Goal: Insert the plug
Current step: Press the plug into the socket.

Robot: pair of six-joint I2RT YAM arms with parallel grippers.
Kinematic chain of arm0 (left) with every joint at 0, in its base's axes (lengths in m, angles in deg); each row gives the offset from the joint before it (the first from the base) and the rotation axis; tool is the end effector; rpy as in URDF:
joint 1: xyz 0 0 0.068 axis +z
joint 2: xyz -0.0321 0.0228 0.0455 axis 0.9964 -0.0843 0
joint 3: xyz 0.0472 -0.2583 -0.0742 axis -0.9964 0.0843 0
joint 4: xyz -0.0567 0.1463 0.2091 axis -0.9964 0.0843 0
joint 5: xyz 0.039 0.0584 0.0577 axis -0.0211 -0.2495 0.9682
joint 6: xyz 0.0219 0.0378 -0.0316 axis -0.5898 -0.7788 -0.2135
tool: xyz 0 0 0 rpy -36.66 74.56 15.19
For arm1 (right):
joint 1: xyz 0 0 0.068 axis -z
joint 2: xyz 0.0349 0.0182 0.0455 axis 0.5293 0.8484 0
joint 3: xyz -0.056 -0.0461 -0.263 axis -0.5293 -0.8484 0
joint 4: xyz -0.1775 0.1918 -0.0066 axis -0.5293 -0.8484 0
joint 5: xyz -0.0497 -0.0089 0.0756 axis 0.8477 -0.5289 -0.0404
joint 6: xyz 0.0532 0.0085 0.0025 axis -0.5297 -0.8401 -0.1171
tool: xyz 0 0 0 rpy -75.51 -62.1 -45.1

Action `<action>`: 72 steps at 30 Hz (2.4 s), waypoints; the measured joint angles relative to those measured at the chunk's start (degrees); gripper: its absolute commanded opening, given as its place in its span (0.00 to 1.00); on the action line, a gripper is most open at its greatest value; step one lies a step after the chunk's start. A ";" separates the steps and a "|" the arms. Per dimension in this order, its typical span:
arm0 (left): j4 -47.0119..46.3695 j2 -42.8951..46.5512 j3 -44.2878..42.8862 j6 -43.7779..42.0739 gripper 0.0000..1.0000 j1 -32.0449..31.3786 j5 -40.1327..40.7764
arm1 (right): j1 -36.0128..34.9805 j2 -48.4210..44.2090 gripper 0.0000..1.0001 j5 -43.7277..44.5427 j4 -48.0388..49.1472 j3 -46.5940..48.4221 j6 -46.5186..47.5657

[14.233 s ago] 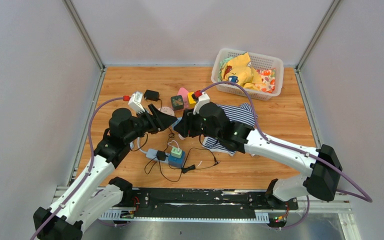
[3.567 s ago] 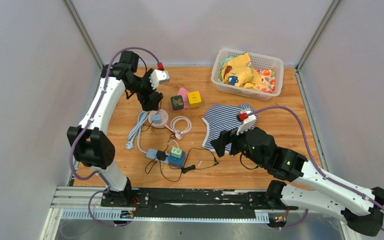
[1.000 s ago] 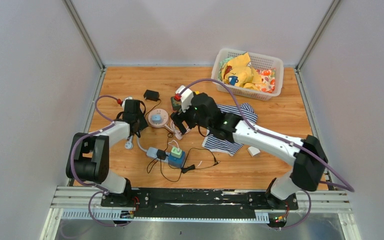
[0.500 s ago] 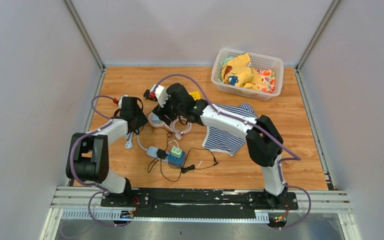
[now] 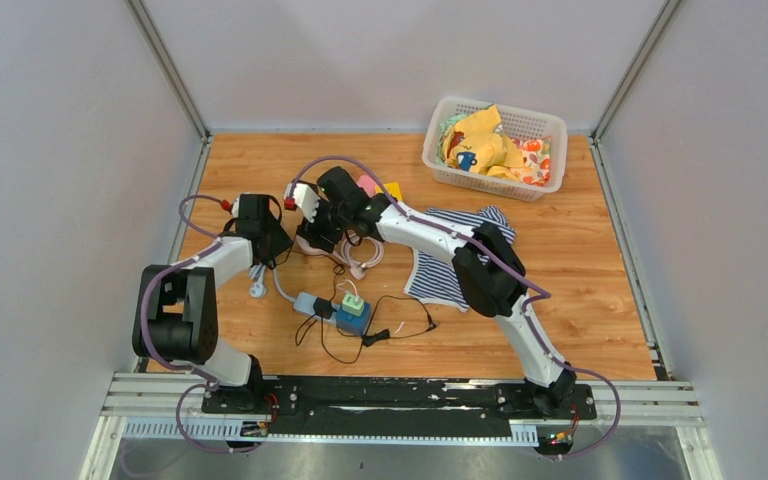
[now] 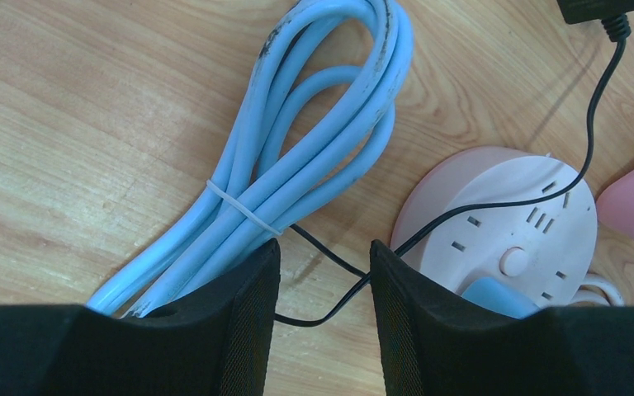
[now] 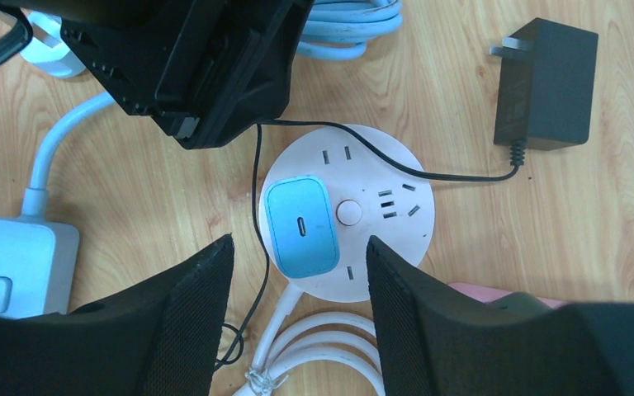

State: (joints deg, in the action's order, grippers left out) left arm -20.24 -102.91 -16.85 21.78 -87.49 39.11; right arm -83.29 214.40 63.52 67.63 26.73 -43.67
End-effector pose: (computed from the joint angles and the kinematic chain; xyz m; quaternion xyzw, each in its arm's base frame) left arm 0.2908 -0.0071 0.1655 -0.3158 0.8872 -0.0573 0.3315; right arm 0.3212 0.4208 0.2328 -0.5791 0.6454 0.2674 0.4203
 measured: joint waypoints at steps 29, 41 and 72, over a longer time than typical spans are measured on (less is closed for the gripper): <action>8.24 5.73 -4.04 -10.25 0.52 0.76 -11.65 | -0.13 -0.37 0.00 5.51 3.13 -5.81 2.49; 3.65 3.08 -1.55 -10.12 0.51 0.59 -19.82 | 0.13 -2.23 0.00 7.98 1.81 -7.87 0.55; 0.17 -9.51 -8.17 -8.02 0.44 -0.17 -13.90 | 1.75 -3.30 0.00 7.45 8.76 -13.07 -6.67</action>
State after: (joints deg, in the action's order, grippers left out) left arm -20.06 -112.42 -25.02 13.76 -87.66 25.21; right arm -81.54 211.10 70.98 76.40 13.66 -50.34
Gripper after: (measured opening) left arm 0.447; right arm 0.335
